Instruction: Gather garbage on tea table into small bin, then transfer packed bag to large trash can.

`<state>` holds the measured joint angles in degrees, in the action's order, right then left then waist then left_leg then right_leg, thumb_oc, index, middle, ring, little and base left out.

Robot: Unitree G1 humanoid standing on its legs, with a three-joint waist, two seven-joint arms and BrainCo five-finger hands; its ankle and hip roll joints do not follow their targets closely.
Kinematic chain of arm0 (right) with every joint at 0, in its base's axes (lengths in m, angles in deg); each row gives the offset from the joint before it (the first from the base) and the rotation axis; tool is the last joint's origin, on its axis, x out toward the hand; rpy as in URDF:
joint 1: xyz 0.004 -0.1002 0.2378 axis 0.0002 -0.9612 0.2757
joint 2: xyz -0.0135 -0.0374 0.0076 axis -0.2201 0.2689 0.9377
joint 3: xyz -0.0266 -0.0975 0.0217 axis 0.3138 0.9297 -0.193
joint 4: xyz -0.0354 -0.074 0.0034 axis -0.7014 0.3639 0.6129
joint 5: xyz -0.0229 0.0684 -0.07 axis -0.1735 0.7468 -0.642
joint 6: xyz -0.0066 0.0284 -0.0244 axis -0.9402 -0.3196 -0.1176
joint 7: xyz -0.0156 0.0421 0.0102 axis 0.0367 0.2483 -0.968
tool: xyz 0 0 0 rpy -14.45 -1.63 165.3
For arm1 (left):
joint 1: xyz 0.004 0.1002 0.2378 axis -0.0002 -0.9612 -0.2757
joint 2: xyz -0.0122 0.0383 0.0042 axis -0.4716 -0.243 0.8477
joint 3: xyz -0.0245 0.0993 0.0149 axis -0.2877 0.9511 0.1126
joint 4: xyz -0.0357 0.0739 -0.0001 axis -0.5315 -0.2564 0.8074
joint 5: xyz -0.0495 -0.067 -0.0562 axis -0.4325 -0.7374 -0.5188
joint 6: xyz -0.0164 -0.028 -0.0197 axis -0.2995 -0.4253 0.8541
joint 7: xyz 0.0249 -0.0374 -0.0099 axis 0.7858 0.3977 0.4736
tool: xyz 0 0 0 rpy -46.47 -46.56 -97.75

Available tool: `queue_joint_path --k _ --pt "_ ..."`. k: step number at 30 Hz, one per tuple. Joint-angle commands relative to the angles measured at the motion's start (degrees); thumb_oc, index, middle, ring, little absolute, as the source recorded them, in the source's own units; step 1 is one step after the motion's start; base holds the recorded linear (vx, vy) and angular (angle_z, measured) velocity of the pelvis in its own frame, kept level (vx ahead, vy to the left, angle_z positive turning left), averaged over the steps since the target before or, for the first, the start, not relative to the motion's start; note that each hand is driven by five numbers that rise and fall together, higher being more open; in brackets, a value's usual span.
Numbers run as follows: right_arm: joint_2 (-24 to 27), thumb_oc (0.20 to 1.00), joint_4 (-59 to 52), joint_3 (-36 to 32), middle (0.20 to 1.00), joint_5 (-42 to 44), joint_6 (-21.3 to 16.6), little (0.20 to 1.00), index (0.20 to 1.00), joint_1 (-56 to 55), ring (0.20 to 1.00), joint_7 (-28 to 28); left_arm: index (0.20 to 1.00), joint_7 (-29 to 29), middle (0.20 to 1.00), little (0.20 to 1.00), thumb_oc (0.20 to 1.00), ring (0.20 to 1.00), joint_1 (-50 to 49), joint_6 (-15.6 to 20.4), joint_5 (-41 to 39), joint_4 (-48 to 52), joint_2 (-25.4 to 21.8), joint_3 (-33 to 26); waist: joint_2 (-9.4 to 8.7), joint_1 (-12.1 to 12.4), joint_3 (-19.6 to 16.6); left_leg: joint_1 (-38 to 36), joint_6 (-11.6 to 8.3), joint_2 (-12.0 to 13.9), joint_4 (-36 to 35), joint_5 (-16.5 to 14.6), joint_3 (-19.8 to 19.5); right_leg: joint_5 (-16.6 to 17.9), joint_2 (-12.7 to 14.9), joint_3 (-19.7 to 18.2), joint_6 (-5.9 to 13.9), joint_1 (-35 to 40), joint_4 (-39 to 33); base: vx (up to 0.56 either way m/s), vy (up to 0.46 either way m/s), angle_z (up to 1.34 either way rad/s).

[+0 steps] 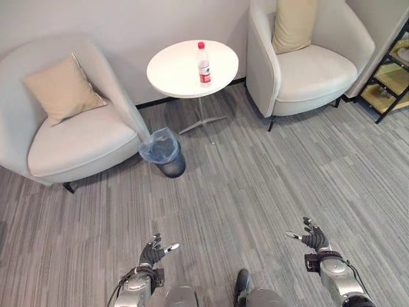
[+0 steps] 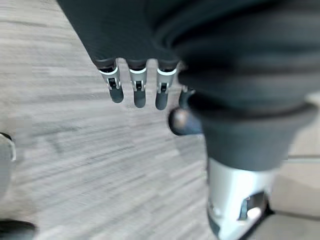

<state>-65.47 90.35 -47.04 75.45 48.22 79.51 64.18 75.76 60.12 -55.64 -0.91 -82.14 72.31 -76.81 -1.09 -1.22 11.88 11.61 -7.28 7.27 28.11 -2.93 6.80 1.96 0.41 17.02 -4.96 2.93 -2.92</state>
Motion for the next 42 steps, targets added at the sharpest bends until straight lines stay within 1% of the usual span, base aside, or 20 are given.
queue_joint_path --k 1,3,5,7,10,14,17,19,21,22,23,24,25,29,32,35,37,39,40,42 --pt "0.8 1.0 -1.1 0.1 1.0 0.8 -1.4 1.0 1.0 -0.9 1.0 0.1 1.0 -0.5 1.0 1.0 1.0 1.0 1.0 1.4 -1.1 1.3 -1.8 2.0 -1.27 0.5 0.8 -3.2 3.44 -3.4 -10.6 -1.7 1.9 -7.9 3.6 -4.3 8.01 0.6 0.6 0.26 -0.055 -0.03" --pt "0.7 1.0 -0.5 0.2 1.0 0.9 -1.2 1.0 1.0 -1.1 1.0 0.2 1.0 -0.7 1.0 1.0 1.0 1.0 1.0 1.0 -0.5 1.3 -2.0 2.1 -1.28 1.2 0.7 -0.5 3.34 -3.6 -15.3 0.6 2.6 -8.4 3.1 -4.5 8.17 1.9 0.0 0.24 -0.018 0.05" --pt "0.4 1.0 0.0 0.3 1.0 1.0 -1.2 1.0 1.0 -1.4 1.0 0.5 1.0 -0.5 1.0 1.0 1.0 1.0 0.9 1.0 -0.2 1.1 -2.2 1.9 -1.14 1.9 0.7 1.3 2.33 -3.6 -19.5 4.5 3.1 -9.4 2.2 -4.9 8.52 3.4 0.0 0.26 0.017 -0.1" --pt "-0.2 1.0 0.4 0.6 1.0 0.4 -0.8 1.0 1.0 -1.8 1.0 0.4 1.0 -0.4 1.0 1.0 1.0 1.0 -0.4 1.0 -0.2 1.5 -2.3 1.2 -1.3 2.7 0.2 2.0 2.09 -3.6 -21.1 5.9 3.3 -10.2 1.9 -6.2 8.89 5.3 0.5 0.41 0.122 -0.4" --pt "-0.8 1.0 0.2 0.9 1.0 -0.9 -0.6 1.0 1.0 -2.0 1.0 -0.3 1.0 -0.8 1.0 1.0 1.0 1.0 -2.3 0.9 0.0 1.9 -2.5 0.3 -1.5 3.7 -0.7 0.8 3.28 -4.6 -21.2 4.8 2.6 -11.0 2.7 -7.7 9.49 7.3 1.0 0.36 0.166 -0.37" --pt "-1.3 1.0 -0.2 1.7 1.0 -1.9 -0.4 1.0 1.0 -1.2 1.0 -0.9 1.0 -1.1 1.0 1.0 1.0 1.0 -2.8 1.0 0.0 2.0 -3.1 -0.1 -2.39 5.1 -1.9 -0.1 5.51 -6.4 -19.8 2.0 2.9 -10.5 5.7 -9.3 11.7 7.3 3.7 0.26 0.178 -0.21" --pt "-1.4 1.0 -2.0 2.3 1.0 -2.3 -0.4 1.0 1.0 -0.7 1.0 -1.4 1.0 -1.0 1.0 1.0 1.0 1.0 -2.4 1.1 0.2 2.3 -4.1 -0.5 -2.18 5.3 -2.0 -1.7 7.32 -7.7 -20.1 -0.3 2.9 -9.7 6.8 -10.6 13.34 4.0 11.2 0.17 0.177 0.05" --pt "-1.7 1.0 -3.0 2.2 1.0 -2.3 -0.7 1.0 1.0 -0.4 1.0 -1.4 1.0 -0.5 1.0 1.0 1.0 1.0 -1.7 1.4 0.4 1.9 -4.4 -0.8 -1.67 4.7 -1.8 -3.3 8.44 -8.7 -20.2 -1.9 2.4 -7.1 7.2 -11.5 14.38 0.5 16.3 0.14 0.147 0.12" --pt "-1.7 1.0 -3.9 2.5 1.0 -2.3 -0.7 1.0 1.0 -0.1 1.0 -1.7 1.0 -0.4 1.0 1.0 1.0 1.0 -1.6 1.5 0.6 2.2 -4.5 -0.6 -0.48 3.8 -1.4 -5.8 9.05 -8.8 -21.6 -2.6 1.6 -6.3 6.4 -11.9 13.55 -4.1 18.4 0.18 0.128 0.17" --pt "-1.7 1.0 -3.9 2.7 1.0 -2.5 -0.8 1.0 1.0 0.1 1.0 -1.8 1.0 -0.4 1.0 1.0 1.0 1.0 -1.5 1.5 0.7 1.8 -4.4 -0.6 0.03 3.3 -1.2 -7.1 9.05 -8.7 -22.5 -2.8 1.4 -6.7 6.3 -10.8 13.23 -5.6 17.9 0.14 0.074 0.14" --pt "-1.7 1.0 -3.9 2.7 1.0 -2.5 -0.8 1.0 1.0 0.1 1.0 -1.8 1.0 -0.4 1.0 1.0 1.0 1.0 -1.5 1.5 0.7 1.8 -4.4 -0.6 0.05 3.2 -1.1 -7.3 9.04 -8.8 -22.5 -2.9 1.3 -6.8 6.3 -10.7 13.22 -5.5 17.9 0.2 0.034 0.11" --pt "-1.7 1.0 -4.1 3.0 1.0 -2.6 -0.8 1.0 1.0 0.5 1.0 -1.7 1.0 -0.4 1.0 1.0 1.0 1.0 -1.3 1.5 0.8 1.3 -4.3 -0.5 0.68 2.5 -0.7 -9.6 8.89 -8.6 -24.2 -3.1 1.5 -6.1 6.5 -7.8 12.76 -8.1 15.5 0.14 0.007 0.19" --pt "-1.7 1.0 -4.1 3.0 1.0 -2.6 -0.8 1.0 1.0 0.5 1.0 -1.7 1.0 -0.4 1.0 1.0 1.0 1.0 -1.3 1.5 0.8 1.3 -4.3 -0.5 0.72 2.5 -0.5 -9.8 8.87 -8.6 -24.3 -3.1 1.4 -6.1 6.4 -7.7 12.75 -7.9 15.5 0.26 -0.007 0.08" --pt "-1.4 1.0 -5.1 3.2 1.0 -3.2 -0.4 1.0 1.0 0.2 1.0 -1.8 1.0 -0.8 1.0 1.0 1.0 1.0 -0.7 1.4 1.1 -0.6 -3.6 -0.5 0.77 0.3 1.0 -14.7 8.08 -9.2 -26.3 -4.1 0.0 -2.1 6.9 -5.0 13.4 -12.6 7.4 0.24 -0.046 0.01" --pt "-1.3 1.0 -5.5 3.0 1.0 -3.5 -0.3 1.0 1.0 -0.2 1.0 -1.8 1.0 -0.7 1.0 1.0 1.0 1.0 -0.7 1.5 1.6 -0.5 -3.4 -0.5 0.8 -0.4 1.7 -16.3 7.68 -9.1 -26.1 -5.2 -0.9 -0.9 7.1 -5.4 13.98 -13.7 5.3 0.23 -0.081 0.19" --pt "-1.1 1.0 -6.1 2.6 1.0 -4.0 -0.5 1.0 1.0 -0.7 1.0 -2.0 1.0 -0.7 1.0 1.0 1.0 1.0 -1.1 1.8 1.9 -1.1 -2.9 -0.6 0.68 -1.2 2.0 -18.2 7.12 -9.5 -25.2 -6.9 -2.4 1.1 7.3 -8.1 14.6 -15.1 5.2 0.29 -0.131 0.4" --pt "-0.8 1.0 -6.0 2.6 1.0 -3.8 -0.9 1.0 1.0 -1.3 1.0 -2.2 1.0 -0.6 1.0 1.0 1.0 1.0 -1.4 1.7 2.2 -2.1 -2.7 -0.8 0.51 -1.4 0.7 -20.0 5.6 -8.7 -24.7 -8.5 -3.6 2.0 7.5 -7.9 13.56 -13.8 5.0 0.37 -0.267 0.37" --pt "-0.6 1.0 -6.3 2.4 1.0 -3.7 -1.0 1.0 1.0 -1.5 1.0 -2.2 1.0 -0.7 1.0 1.0 1.0 1.0 -1.3 1.6 1.9 -2.2 -2.5 -0.8 0.83 -1.7 0.3 -20.0 4.73 -7.6 -23.9 -8.2 -3.6 1.7 7.3 -7.6 13.03 -13.5 5.4 0.18 -0.183 0.61" --pt "-0.3 1.0 -7.2 2.2 1.0 -3.3 -1.5 1.0 1.0 -1.9 1.0 -2.3 1.0 -0.8 1.0 1.0 1.0 1.0 -1.3 1.6 1.6 -2.0 -2.3 -0.8 1.23 -2.0 -0.1 -19.7 3.46 -6.0 -21.8 -7.1 -3.6 0.9 6.8 -7.0 12.17 -12.9 5.5 0.21 -0.277 0.91" --pt "0.7 1.0 -7.4 2.1 1.0 -2.3 -1.7 1.0 1.0 -2.0 1.0 -2.2 1.0 -1.1 1.0 1.0 1.0 1.0 -0.6 1.3 1.4 -1.9 -1.8 0.0 1.48 -2.3 0.2 -15.6 1.53 -3.0 -12.3 -2.8 -2.4 -1.4 5.5 -5.6 10.01 -9.4 4.3 0.23 -0.313 0.63"
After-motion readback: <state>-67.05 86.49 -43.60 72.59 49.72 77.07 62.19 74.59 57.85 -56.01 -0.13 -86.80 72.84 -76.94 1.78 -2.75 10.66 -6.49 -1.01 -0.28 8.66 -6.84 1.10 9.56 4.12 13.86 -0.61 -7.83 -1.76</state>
